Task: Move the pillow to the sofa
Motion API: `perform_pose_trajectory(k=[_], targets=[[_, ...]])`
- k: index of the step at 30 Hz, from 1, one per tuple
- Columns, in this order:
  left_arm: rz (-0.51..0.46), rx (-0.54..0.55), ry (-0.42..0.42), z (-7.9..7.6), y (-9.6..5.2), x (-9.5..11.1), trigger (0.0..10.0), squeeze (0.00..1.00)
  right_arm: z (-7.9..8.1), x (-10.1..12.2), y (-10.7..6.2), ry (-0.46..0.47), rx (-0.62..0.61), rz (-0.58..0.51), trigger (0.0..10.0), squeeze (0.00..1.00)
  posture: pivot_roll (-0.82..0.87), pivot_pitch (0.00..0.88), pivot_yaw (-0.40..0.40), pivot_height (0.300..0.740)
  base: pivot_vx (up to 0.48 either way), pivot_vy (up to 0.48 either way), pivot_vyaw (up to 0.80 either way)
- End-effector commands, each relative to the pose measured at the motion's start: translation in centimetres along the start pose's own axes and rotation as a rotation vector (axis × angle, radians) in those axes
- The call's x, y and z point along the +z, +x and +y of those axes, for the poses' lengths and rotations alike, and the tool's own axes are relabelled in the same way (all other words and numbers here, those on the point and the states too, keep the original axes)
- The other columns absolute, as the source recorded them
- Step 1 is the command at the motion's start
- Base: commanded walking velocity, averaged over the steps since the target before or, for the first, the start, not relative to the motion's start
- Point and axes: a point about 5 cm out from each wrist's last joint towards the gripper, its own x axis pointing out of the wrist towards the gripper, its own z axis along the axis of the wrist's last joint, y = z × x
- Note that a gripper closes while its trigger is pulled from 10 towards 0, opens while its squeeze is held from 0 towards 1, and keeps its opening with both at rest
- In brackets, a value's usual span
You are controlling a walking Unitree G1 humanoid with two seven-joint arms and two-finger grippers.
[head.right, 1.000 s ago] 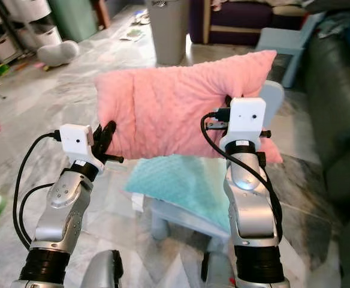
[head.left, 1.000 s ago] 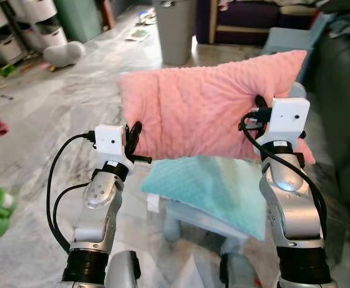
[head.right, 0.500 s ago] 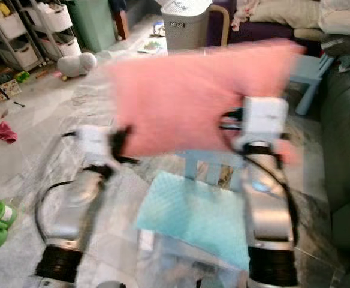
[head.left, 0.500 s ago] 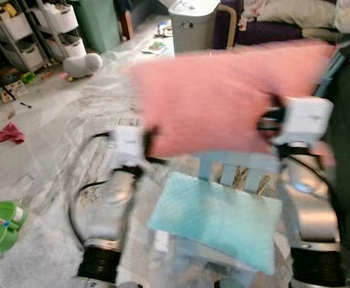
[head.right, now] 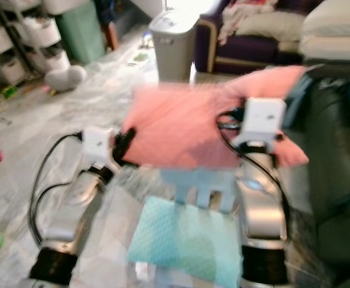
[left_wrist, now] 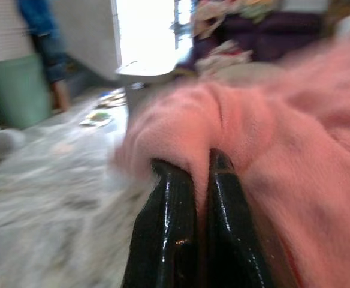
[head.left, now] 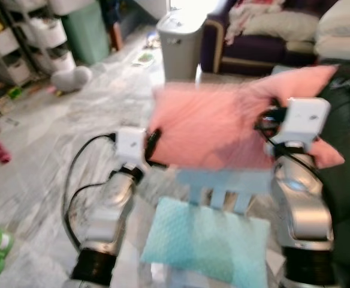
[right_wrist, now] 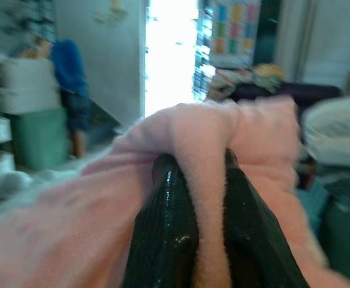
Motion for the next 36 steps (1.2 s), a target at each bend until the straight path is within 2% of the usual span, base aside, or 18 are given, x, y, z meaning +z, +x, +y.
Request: perform_pose_trajectory(k=[1,10,12,13,14,16,18,27,30,33,36], targets=[[-0.022,-0.023,-0.004,-0.9,0.5,0.7,10.0,0.0,-0.9,0.4,0.0,-0.005,-0.029,-0.021,10.0,0.0,-0.18,0.0,0.047,0.74,0.0,0.0,0.0],[0.01,0.05,0.036,-0.6,0.7,0.7,10.0,0.0,-0.6,0.1,0.1,0.005,-0.011,-0.006,10.0,0.0,-0.18,0.0,0.046,0.74,0.0,0.0,0.0],[0.01,0.027,0.029,-0.7,0.7,0.7,10.0,0.0,-0.4,0.1,0.1,0.009,-0.001,-0.009,10.0,0.0,-0.18,0.0,0.045,0.74,0.0,0.0,0.0],[0.013,0.001,-0.009,-0.8,0.7,0.5,10.0,0.0,-0.2,0.1,0.0,0.015,0.006,-0.009,10.0,0.0,-0.18,0.0,0.045,0.74,0.0,0.0,0.0],[0.013,0.001,-0.009,-0.8,0.7,0.5,10.0,0.0,-0.2,0.1,0.0,0.015,0.006,-0.009,10.0,0.0,-0.18,0.0,0.045,0.74,0.0,0.0,0.0],[0.03,0.018,-0.06,-0.5,0.6,0.3,10.0,0.0,-0.1,0.1,0.0,0.027,0.012,-0.005,10.0,0.0,-0.17,0.0,0.043,0.74,0.0,0.0,0.0],[0.035,0.029,-0.06,-0.3,0.5,0.2,10.0,0.0,-0.1,-0.1,-0.1,0.03,0.013,0.006,10.0,0.0,-0.17,0.0,0.043,0.74,0.0,0.0,0.0],[0.026,0.032,-0.058,0.1,0.1,0.6,10.0,0.0,0.5,-0.4,-0.3,0.034,0.032,0.026,10.0,0.0,-0.15,0.0,0.017,0.74,0.0,0.0,-0.72],[0.02,0.038,-0.069,0.2,-0.4,0.9,10.0,0.0,0.9,-0.5,-0.5,0.039,0.052,0.037,10.0,0.0,-0.14,0.0,0.004,0.74,0.0,0.0,0.0],[0.013,0.017,-0.068,-0.4,-0.7,1.2,10.0,0.0,0.9,-0.9,-0.5,0.042,0.076,0.053,10.0,0.0,-0.1,0.0,-0.017,0.74,0.0,0.0,0.0],[-0.012,-0.018,-0.003,-1.2,-0.8,1.8,10.0,0.0,0.8,-1.0,-0.1,0.043,0.093,0.055,10.0,0.0,-0.07,0.007,-0.009,0.74,0.0,0.0,0.0]])
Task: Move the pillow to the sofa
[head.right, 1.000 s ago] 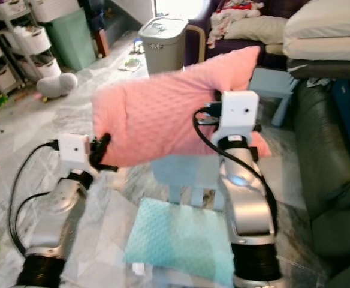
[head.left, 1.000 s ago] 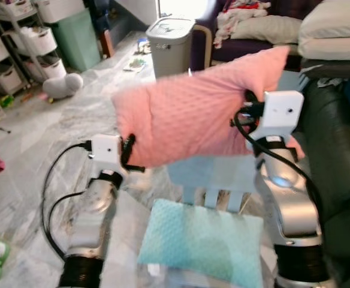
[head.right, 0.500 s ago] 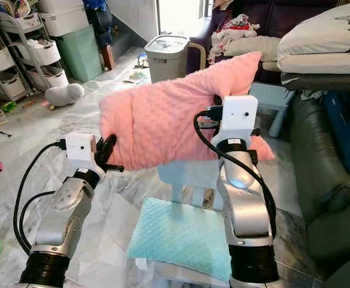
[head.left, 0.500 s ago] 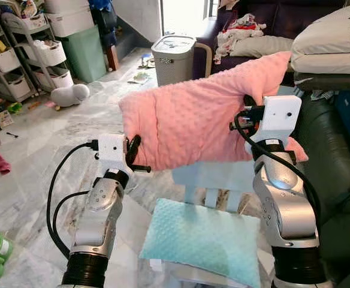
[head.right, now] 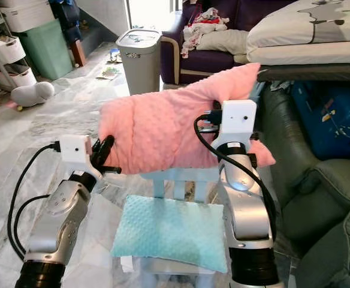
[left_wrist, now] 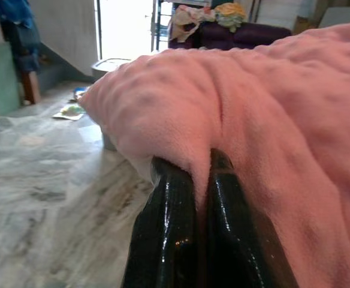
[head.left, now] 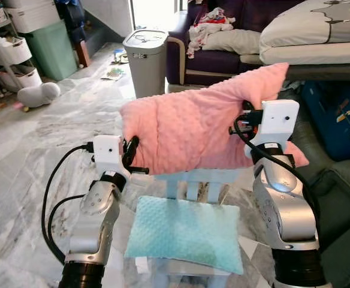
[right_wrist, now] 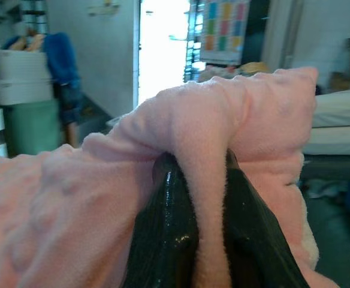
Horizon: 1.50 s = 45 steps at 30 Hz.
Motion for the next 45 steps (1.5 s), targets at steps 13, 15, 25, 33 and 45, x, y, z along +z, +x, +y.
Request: perform_pose_trajectory(k=[13,15,25,33,45], targets=[[-0.009,-0.021,0.02,-0.8,-1.7,0.7,10.0,0.0,-0.2,-0.3,-0.1,0.006,0.015,0.021,10.0,0.0,-0.09,0.026,-0.034,0.74,0.0,0.0,0.0],[-0.007,-0.013,0.014,-0.6,-1.5,0.7,10.0,0.0,-0.3,-0.3,-0.1,0.006,0.01,0.02,10.0,0.0,-0.1,0.013,-0.03,0.74,0.0,0.0,0.0],[-0.013,-0.073,-0.005,-1.1,0.4,1.1,10.0,0.0,-1.1,0.0,0.1,-0.006,-0.044,0.004,10.0,0.0,-0.15,0.0,0.015,0.74,0.0,0.0,-0.52],[-0.008,-0.114,-0.021,-1.6,0.9,1.0,10.0,0.0,-1.4,0.2,0.1,-0.01,-0.061,-0.007,10.0,0.0,-0.16,0.0,0.024,0.74,0.0,0.0,-0.73],[-0.003,-0.102,-0.051,-1.5,0.8,0.8,10.0,0.0,-1.4,0.3,0.3,-0.012,-0.051,-0.014,10.0,0.0,-0.16,0.0,0.015,0.74,0.0,0.0,-0.5]])
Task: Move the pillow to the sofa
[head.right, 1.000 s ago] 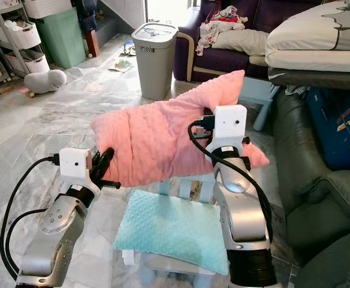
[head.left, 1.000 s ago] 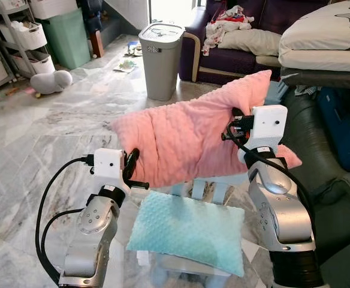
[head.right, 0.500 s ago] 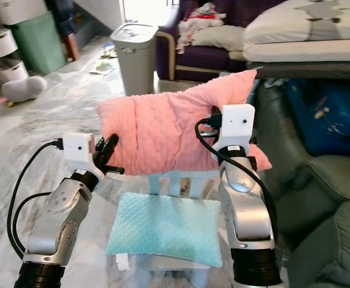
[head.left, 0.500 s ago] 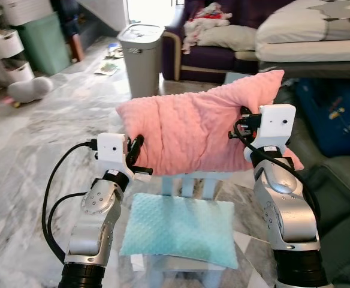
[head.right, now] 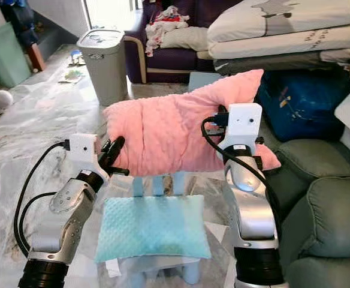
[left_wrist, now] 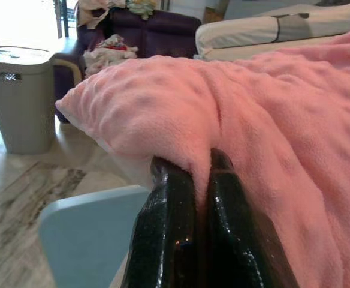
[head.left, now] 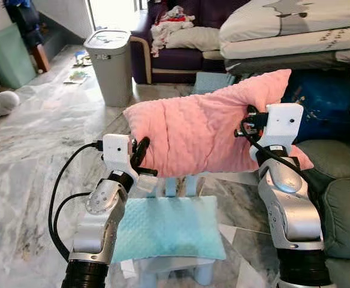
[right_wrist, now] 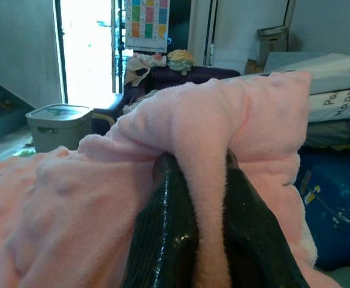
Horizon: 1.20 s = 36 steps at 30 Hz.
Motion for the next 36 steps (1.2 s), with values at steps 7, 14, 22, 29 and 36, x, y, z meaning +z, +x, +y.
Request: perform_pose_trajectory(k=[7,14,22,29,36], targets=[[-0.021,-0.004,0.002,0.14,0.3,0.55,10.0,0.0,0.5,0.76,0.44,0.01,0.024,-0.037,10.0,0.0,-0.15,0.0,0.017,0.74,0.0,0.0,0.0],[-0.02,-0.001,0.001,0.27,0.36,0.57,10.0,0.0,0.64,0.72,0.5,0.013,0.029,-0.037,10.0,0.0,-0.15,0.0,0.018,0.74,0.0,0.0,0.0],[-0.015,0.001,-0.006,0.28,0.42,0.44,10.0,0.0,0.56,0.69,0.55,0.015,0.027,-0.037,10.0,0.0,-0.15,0.0,0.019,0.74,0.0,0.0,0.0],[-0.017,0.001,-0.007,0.26,0.5,0.5,10.0,0.0,0.58,0.69,0.58,0.016,0.027,-0.038,10.0,0.0,-0.15,0.0,0.018,0.74,-0.082,0.0,0.0],[-0.019,0.002,-0.007,0.23,0.51,0.5,10.0,0.0,0.59,0.75,0.66,0.017,0.03,-0.04,10.0,0.0,-0.15,0.0,0.017,0.74,-0.289,0.0,0.0]])
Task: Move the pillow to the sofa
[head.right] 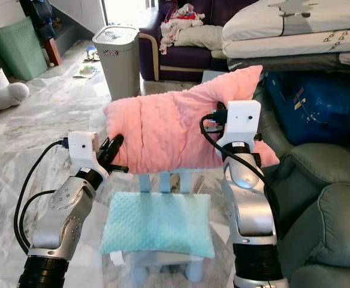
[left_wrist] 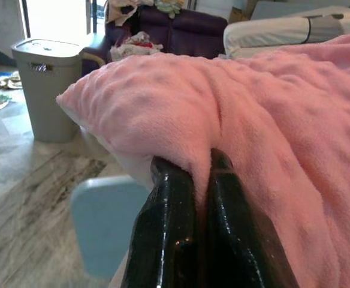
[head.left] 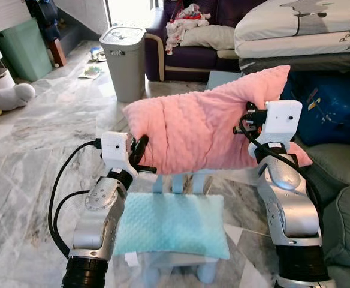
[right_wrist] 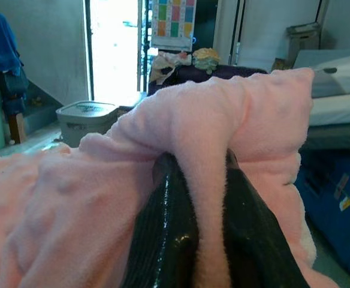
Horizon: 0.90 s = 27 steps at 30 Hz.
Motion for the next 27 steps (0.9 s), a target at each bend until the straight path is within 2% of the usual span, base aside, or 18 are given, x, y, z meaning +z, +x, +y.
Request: perform_pose_trajectory(k=[1,27], targets=[[-0.011,-0.006,0.005,-0.06,0.13,0.22,10.0,0.0,0.28,0.59,0.24,0.012,0.018,-0.029,10.0,0.0,-0.15,0.0,0.017,0.74,-0.307,0.0,0.0],[-0.014,-0.011,0.002,-0.27,0.19,0.15,10.0,0.0,0.29,0.61,0.31,0.011,0.026,-0.032,10.0,0.0,-0.15,0.0,0.011,0.74,-0.303,0.0,0.0]])
